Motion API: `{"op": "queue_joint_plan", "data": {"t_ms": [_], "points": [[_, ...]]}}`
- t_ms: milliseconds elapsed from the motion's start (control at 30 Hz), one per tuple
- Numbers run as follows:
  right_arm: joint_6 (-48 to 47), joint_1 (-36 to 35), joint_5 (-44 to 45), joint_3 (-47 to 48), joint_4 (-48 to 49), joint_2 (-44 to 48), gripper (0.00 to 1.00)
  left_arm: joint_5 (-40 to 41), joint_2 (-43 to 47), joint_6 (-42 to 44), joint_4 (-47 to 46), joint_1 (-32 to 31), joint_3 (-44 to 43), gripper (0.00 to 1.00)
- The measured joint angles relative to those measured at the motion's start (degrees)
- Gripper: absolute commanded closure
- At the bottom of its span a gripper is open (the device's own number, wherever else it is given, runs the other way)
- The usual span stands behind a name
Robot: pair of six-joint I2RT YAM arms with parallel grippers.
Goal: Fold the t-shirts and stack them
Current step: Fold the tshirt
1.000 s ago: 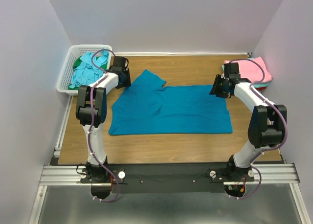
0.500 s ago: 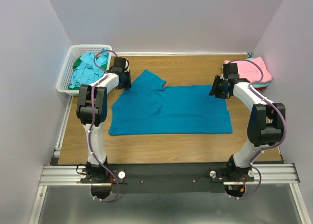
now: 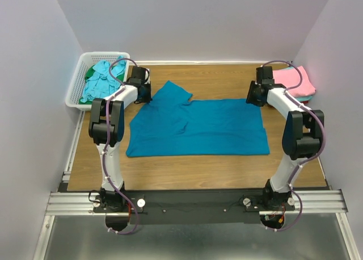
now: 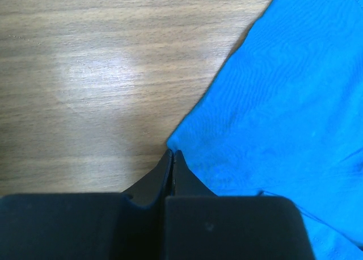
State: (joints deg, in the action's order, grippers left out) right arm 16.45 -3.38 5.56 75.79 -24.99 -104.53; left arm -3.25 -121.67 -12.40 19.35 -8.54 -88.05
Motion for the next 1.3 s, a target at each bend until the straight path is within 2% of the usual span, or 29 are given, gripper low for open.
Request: {"op": "queue_joint_plan", "data": {"t_ms": [133,567,1133,1200,1300], "points": [[-3.89,0.0,3.08,3.06,2.01,-4.04,0.64,0.0,0.02,0.26,-0.52,0.02,0.24,1.0],[-13.31,1.95,3.93,14.62,5.35,-15.98,0.61,-0.28,0.04,0.44,-1.44,0.68,0.59,1.0],[-14.8,5.01,2.23,14.91,5.92,-19.41,0.59,-1.31,0.26,0.42,-2.51,1.29,1.29,1.0],[-14.8,5.07,1.99,14.88,6.05,-19.45,0.61,-1.36,0.26,0.42,-2.58,1.31,1.36,1.0],[-14.84,5.33,1.4,14.78,6.25,-19.45,0.7,-1.38,0.26,0.42,-2.6,1.31,1.36,1.0]]}}
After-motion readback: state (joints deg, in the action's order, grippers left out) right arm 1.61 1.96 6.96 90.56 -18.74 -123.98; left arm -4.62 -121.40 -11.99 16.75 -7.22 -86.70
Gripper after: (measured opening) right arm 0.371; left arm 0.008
